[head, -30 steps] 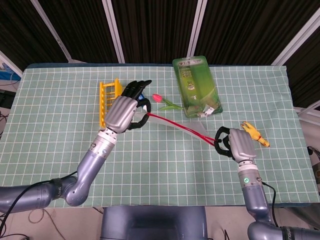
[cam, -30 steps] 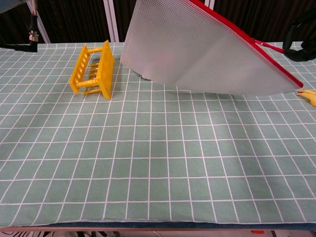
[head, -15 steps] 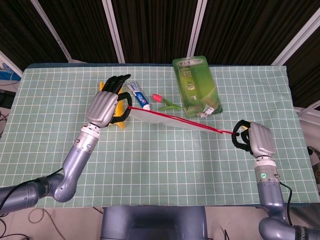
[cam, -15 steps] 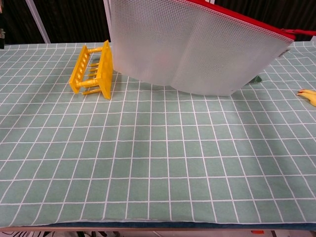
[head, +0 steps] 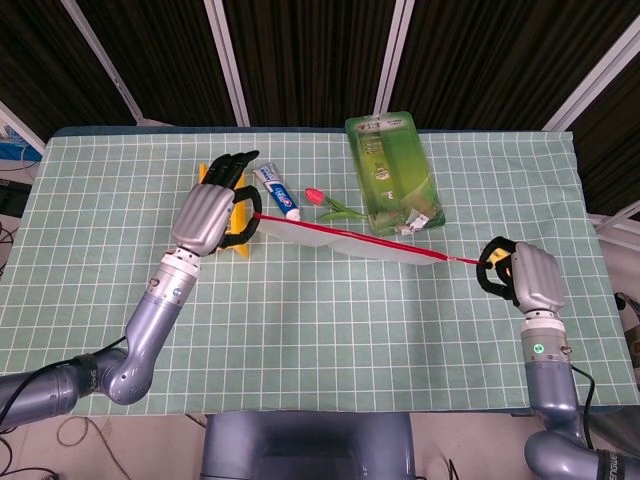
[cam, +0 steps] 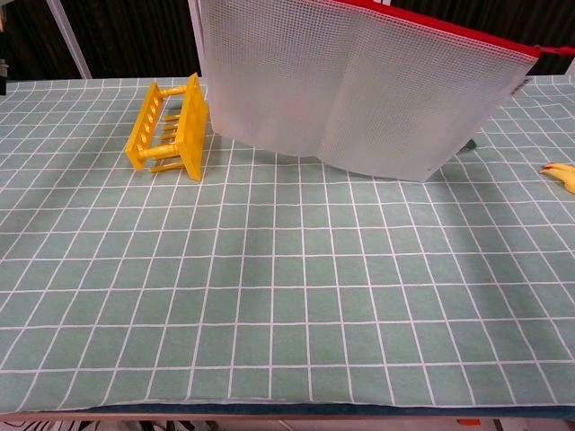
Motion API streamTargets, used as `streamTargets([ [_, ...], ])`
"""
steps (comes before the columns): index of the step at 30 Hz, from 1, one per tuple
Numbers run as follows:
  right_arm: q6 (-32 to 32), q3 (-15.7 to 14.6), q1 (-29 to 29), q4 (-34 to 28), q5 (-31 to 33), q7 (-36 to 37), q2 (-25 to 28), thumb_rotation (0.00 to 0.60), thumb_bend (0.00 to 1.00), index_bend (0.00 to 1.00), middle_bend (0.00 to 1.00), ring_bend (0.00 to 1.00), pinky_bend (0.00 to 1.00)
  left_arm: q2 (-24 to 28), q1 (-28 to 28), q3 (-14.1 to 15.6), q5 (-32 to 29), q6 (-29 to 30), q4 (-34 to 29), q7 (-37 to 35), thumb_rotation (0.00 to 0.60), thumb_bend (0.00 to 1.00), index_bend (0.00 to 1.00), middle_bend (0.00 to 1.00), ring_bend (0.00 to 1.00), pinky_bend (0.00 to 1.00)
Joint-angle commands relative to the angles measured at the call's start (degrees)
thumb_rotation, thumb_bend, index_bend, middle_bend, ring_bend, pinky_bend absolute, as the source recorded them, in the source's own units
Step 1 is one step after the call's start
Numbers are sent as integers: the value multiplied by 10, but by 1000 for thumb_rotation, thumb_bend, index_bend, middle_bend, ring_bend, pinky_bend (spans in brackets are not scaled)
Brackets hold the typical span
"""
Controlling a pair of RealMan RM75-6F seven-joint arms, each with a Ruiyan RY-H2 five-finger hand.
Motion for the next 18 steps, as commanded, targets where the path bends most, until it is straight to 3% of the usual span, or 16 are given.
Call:
streamTargets([
  [1, 0, 0, 0, 0, 0, -1, 0, 600, 669, 687, 1000, 1000, 1000, -1, 1, 1, -1, 0, 0, 0, 600, 416, 549, 50, 0, 0],
  [4, 0, 0, 1, -1, -3, -3, 0, 600, 665, 687, 993, 988, 997, -1, 1, 2, -2, -1, -1, 0, 600, 370, 512, 40, 0, 0],
  [6, 2, 0, 0, -1, -6, -5, -1, 600, 612, 650, 943, 936, 965, -1, 3, 4, -3, -2, -3, 1, 600, 284, 457, 20, 0, 0],
  [9, 5, -3, 0, -1, -12, -10, 0, 600, 458, 464, 739, 768, 809, 2, 5, 7, -4, -4, -7, 1, 600, 176, 368, 2, 0, 0],
  [12, 6, -6, -2, -4, -13, -17, 2, 600, 336, 248, 480, 530, 582, 7, 10, 11, -3, -5, -16, -2, 600, 103, 278, 0, 0, 0],
  [15, 8, -6, -4, -8, -11, -19, 7, 600, 288, 121, 337, 372, 460, 16, 18, 17, 1, -4, -26, -4, 600, 96, 250, 0, 0, 0],
  [18, 10, -7, -9, -11, -12, -17, 13, 600, 267, 80, 260, 287, 405, 28, 30, 26, 9, 1, -39, -7, 600, 96, 237, 0, 0, 0],
])
